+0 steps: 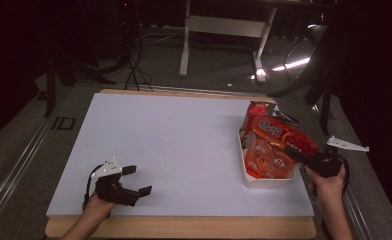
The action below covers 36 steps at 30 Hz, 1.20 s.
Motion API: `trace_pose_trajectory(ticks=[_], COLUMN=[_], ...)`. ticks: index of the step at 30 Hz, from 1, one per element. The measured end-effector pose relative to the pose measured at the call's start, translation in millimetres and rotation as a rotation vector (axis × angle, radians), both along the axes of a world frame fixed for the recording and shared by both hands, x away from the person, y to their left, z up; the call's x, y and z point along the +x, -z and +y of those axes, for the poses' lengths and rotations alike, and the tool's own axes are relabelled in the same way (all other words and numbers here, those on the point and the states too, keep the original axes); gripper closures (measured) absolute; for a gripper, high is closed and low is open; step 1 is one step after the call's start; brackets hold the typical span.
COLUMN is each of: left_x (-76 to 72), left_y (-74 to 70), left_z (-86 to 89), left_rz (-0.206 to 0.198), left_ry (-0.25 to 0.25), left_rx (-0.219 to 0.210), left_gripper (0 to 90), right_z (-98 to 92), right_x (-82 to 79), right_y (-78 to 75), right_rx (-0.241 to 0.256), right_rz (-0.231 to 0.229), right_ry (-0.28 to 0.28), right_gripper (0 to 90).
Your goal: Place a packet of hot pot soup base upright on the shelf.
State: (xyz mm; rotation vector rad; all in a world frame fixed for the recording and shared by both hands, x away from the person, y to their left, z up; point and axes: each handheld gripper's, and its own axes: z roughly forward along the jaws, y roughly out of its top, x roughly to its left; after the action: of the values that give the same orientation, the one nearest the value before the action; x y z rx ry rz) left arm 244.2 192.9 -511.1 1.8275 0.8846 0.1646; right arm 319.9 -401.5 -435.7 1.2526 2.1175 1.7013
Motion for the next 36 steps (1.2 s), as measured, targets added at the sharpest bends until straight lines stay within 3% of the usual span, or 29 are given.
trace_pose_trajectory(ticks=[3, 9, 18, 21, 24, 26, 30, 36], left_x=[0.0, 1.2, 1.8, 2.1, 2.4, 2.5, 2.4, 1.6], left_y=[0.5, 0.8, 1.6, 1.4, 1.1, 1.0, 0.7, 0.4], left_z=[-0.7, -0.6, -0.6, -1.6, -2.4, -3.7, -3.8, -3.8], left_rz=[-0.001, 0.000, -0.003, -0.005, -0.007, -0.005, -0.010, -0.020], left_ry=[0.005, 0.006, 0.009, 0.009, 0.010, 0.011, 0.012, 0.010], left_rx=[0.002, -0.004, -0.010, -0.011, -0.009, -0.011, -0.013, -0.009], left_gripper=[0.8, 0.8, 0.8, 0.8, 0.8, 0.8, 0.8, 0.8], right_z=[1.5, 9.5, 19.0, 19.4, 21.6, 27.6, 38.4, 66.9], right_x=[-0.5, -2.3, -0.1, -1.7, -3.8, -6.9, -10.9, -18.1], right_y=[-2.8, -15.4, -41.4, -55.8, -67.0, -87.0, -106.1, -120.5], right_rx=[-0.019, -0.123, -0.138, -0.077, -0.077, -0.082, -0.076, -0.109], right_rz=[0.002, -0.022, -0.066, -0.110, -0.139, -0.187, -0.236, -0.275], right_ry=[0.005, 0.029, 0.033, 0.019, 0.013, 0.006, -0.015, -0.061], right_gripper=[85.6, 78.2, 67.1, 64.3, 62.6, 58.9, 54.4, 42.2])
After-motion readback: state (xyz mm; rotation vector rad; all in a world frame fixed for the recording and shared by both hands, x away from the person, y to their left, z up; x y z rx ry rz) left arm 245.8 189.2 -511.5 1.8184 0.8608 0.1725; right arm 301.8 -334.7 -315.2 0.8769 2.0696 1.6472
